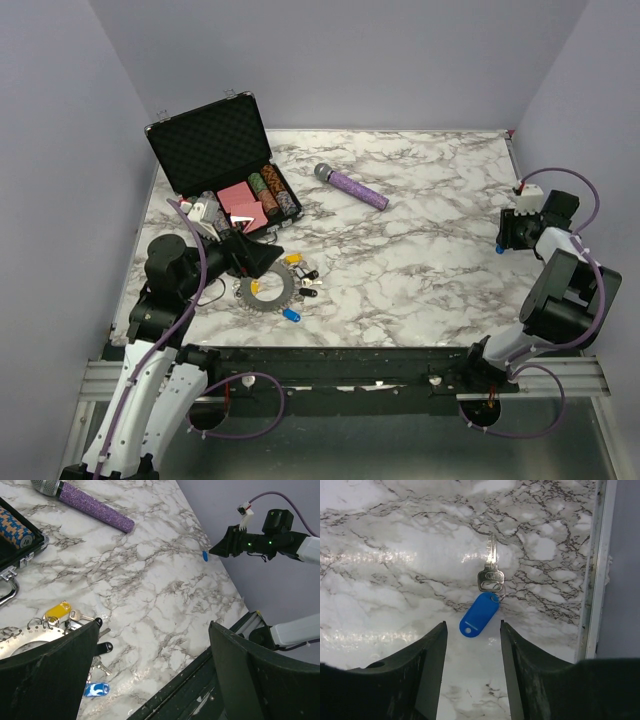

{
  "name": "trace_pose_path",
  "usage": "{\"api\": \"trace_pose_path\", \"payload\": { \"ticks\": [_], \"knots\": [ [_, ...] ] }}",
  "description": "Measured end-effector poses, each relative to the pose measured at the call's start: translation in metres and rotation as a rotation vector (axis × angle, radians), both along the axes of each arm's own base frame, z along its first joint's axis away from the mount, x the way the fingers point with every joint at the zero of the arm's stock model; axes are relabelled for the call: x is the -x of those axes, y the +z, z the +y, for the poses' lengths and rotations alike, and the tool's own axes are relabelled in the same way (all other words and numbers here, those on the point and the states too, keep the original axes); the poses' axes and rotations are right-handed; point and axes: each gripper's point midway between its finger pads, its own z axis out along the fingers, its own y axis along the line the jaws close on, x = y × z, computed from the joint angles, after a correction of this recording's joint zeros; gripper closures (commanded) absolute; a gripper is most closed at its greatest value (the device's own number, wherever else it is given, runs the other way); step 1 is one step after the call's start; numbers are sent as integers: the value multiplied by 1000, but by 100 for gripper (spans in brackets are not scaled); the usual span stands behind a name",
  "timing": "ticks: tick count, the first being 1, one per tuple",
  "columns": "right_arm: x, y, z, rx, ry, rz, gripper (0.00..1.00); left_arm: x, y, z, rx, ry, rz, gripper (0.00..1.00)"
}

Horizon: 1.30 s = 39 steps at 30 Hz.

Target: Put the keys on the keyring

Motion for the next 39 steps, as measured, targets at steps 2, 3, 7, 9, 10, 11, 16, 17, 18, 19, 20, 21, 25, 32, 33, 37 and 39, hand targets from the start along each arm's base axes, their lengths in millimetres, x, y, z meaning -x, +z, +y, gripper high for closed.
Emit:
{"api": "trace_pose_path", "payload": {
  "ticks": [2, 3, 7, 9, 10, 11, 16, 17, 18, 19, 20, 21, 25, 32, 33, 37, 39],
  "knots": [
    [-4, -1, -3, -4, -22, -7, 50, -2, 0, 0, -3, -1, -3, 1],
    [-5, -3, -4, -6, -31, -7, 50, -3, 0, -1, -5, -3, -6, 1],
    [-8, -8, -7, -18, -62, -7, 51, -5, 0, -1, -11, -7, -20, 1],
    [-9, -11, -7, -26, -74, -5, 52, -5, 0, -1, -14, -8, -24, 1],
    [-10, -12, -8, -28, -80, -5, 52, -5, 0, -1, -16, -9, -26, 1],
    [-10, -13, -9, -31, -87, -4, 52, -6, 0, -1, -16, -9, -28, 1],
    [-12, -13, -15, -42, -126, -21, 56, -7, -2, -2, -16, -16, -34, 1],
    [-13, -13, -16, -44, -133, -24, 56, -7, -3, -3, -15, -18, -34, 1],
    [-14, -13, -16, -46, -137, -27, 56, -7, -3, -3, -15, -21, -34, 1],
    [-14, -14, -17, -46, -140, -28, 56, -7, -2, -3, -14, -23, -36, 1],
    [-15, -15, -17, -48, -144, -28, 56, -7, -2, -4, -14, -25, -38, 1],
    [-16, -17, -18, -51, -146, -26, 56, -7, -1, -4, -13, -28, -41, 1],
    [-15, -26, -18, -67, -160, -8, 57, -7, 1, -5, -9, -33, -52, 1],
    [-19, -32, -20, -79, -174, -5, 58, -7, -2, -5, -9, -36, -50, 1],
    [-20, -31, -20, -80, -177, -9, 58, -7, -2, -5, -9, -36, -50, 1],
    [-22, -29, -21, -84, -185, -17, 62, -7, -2, -6, -8, -38, -50, 1],
    [-24, -28, -22, -84, -188, -23, 62, -7, -2, -6, -8, -38, -50, 1]
  ]
}}
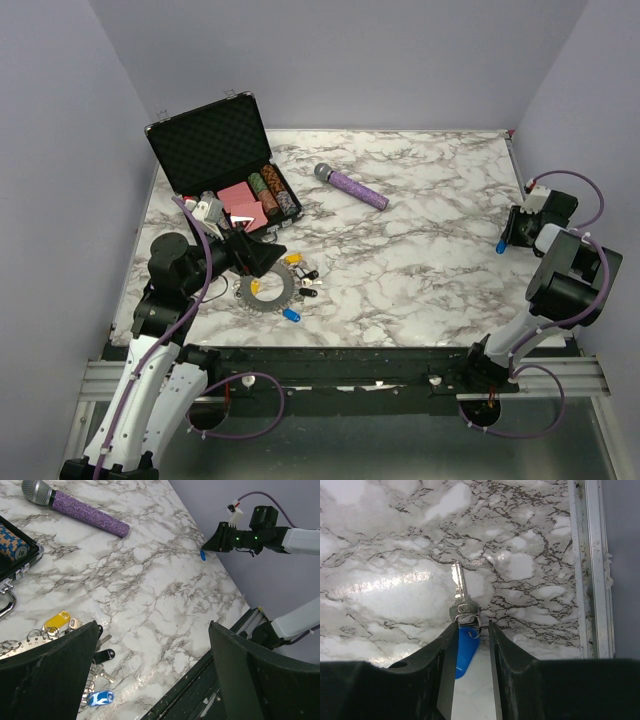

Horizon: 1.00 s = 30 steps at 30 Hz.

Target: Put the keys on the keyring

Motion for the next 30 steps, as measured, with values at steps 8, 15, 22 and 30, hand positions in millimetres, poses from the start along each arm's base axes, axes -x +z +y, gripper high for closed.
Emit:
{"api": "trace_pose_path", "payload": {
  "ticks": [8, 15, 22, 30],
  "knots": [
    [-2, -4, -1, -11, -11, 0, 68, 0, 0, 0, 0, -2, 0, 1],
    [-3, -4, -1, -14, -15, -1, 73, 0, 0, 0, 0, -3, 0, 1],
    [-3, -5, -1, -15, -15, 0, 78, 0, -1, 0, 0, -4, 2, 1],
    [-3, -6, -2, -17, -17, 2, 85, 1, 0, 0, 1, -4, -1, 1]
  ]
}}
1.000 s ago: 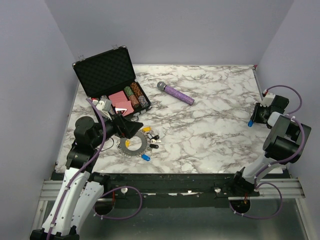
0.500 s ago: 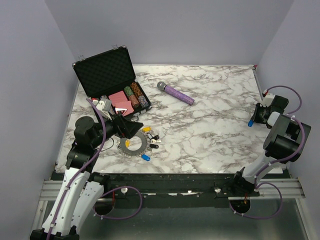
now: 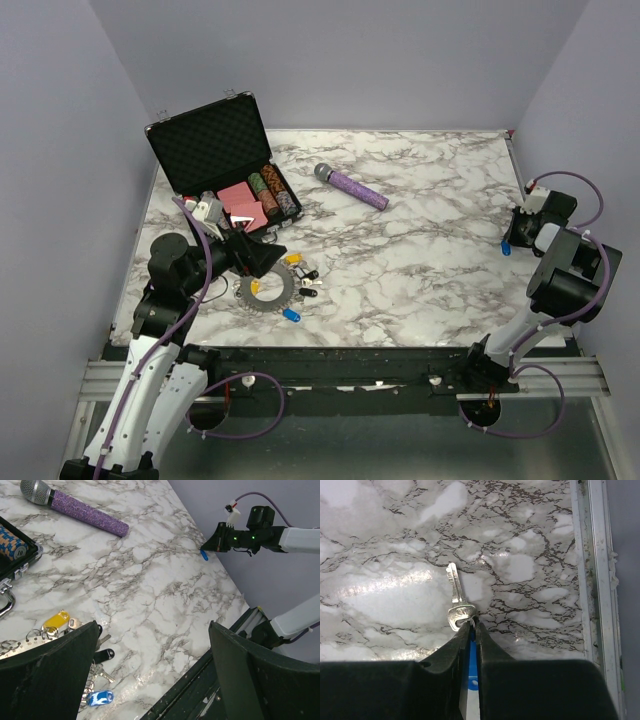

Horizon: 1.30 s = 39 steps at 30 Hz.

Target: Put the keys on the keyring

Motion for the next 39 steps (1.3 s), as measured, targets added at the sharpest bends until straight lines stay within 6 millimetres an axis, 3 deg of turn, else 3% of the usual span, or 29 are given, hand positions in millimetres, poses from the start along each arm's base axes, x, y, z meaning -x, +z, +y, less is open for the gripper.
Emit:
{"api": "trace_pose_path", "payload": {
  "ticks": [9, 13, 16, 20, 24, 28, 34, 39],
  "knots": [
    [-1, 0, 1, -2, 6, -3, 100, 0, 0, 0, 0, 0, 0, 1],
    [-2, 5, 4, 1, 36, -17, 100, 1, 1, 0, 1, -4, -4, 1],
    [-4, 18, 11, 4, 99, -53, 100, 3, 3, -2, 10, -17, -20, 1],
    [-2, 49, 36, -9, 261, -125, 100, 6, 3, -5, 28, -39, -43, 1],
    [6, 83, 72, -45, 485, -169, 100, 11, 1, -16, 55, -91, -66, 3],
    [24, 114, 130, -66, 789, -205, 100, 30, -1, -46, 80, -223, -116, 5],
    [94, 150, 262, -178, 1335, -279, 100, 64, -4, -99, 28, -433, -241, 14],
    [147, 160, 321, -301, 1617, -318, 99, 71, -13, -120, -6, -491, -384, 21]
  ]
}}
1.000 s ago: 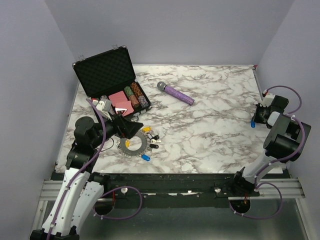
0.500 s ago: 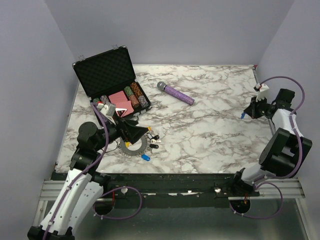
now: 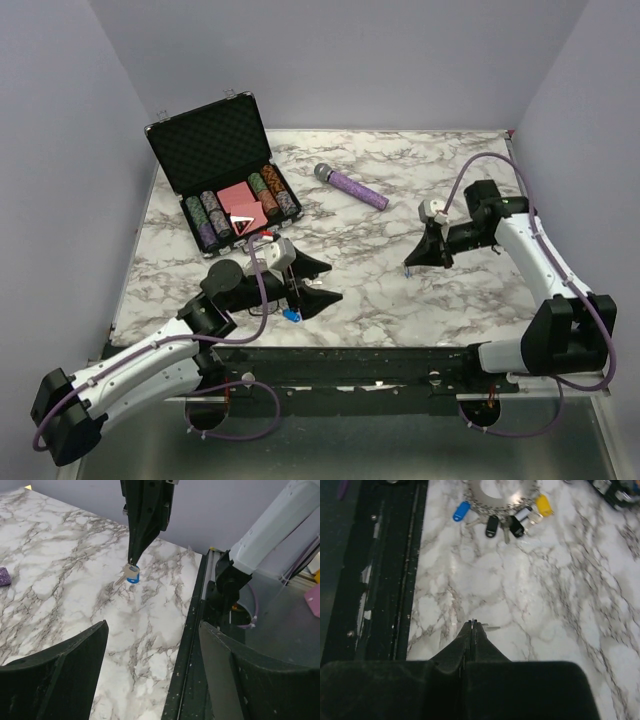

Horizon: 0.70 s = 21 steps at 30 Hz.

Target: Put the keys on the keyring

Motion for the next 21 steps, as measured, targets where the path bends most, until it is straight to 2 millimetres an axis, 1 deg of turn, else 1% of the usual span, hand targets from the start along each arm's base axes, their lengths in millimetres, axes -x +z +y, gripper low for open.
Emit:
{"api": "trace_pose_path", "payload": {
  "ticks": [3, 5, 8, 10, 16, 18, 21],
  "knots": [
    [22, -4, 23, -38, 144, -1, 100, 4, -14, -2, 3, -13, -68, 30],
    [34, -11, 35, -57, 222, 5, 100, 8, -26, -4, -2, -28, -108, 32],
    [54, -22, 45, -63, 319, -5, 100, 15, -39, -10, -17, -54, -142, 34],
    [64, -26, 49, -68, 365, -15, 100, 18, -46, -16, -35, -66, -161, 36],
    [71, -26, 54, -91, 421, -67, 100, 27, -63, -35, -76, -75, -233, 45],
    [71, -25, 55, -100, 430, -81, 100, 28, -74, -42, -106, -79, -247, 48],
    [74, -27, 56, -107, 446, -94, 100, 31, -91, -53, -157, -89, -269, 55]
  ]
}}
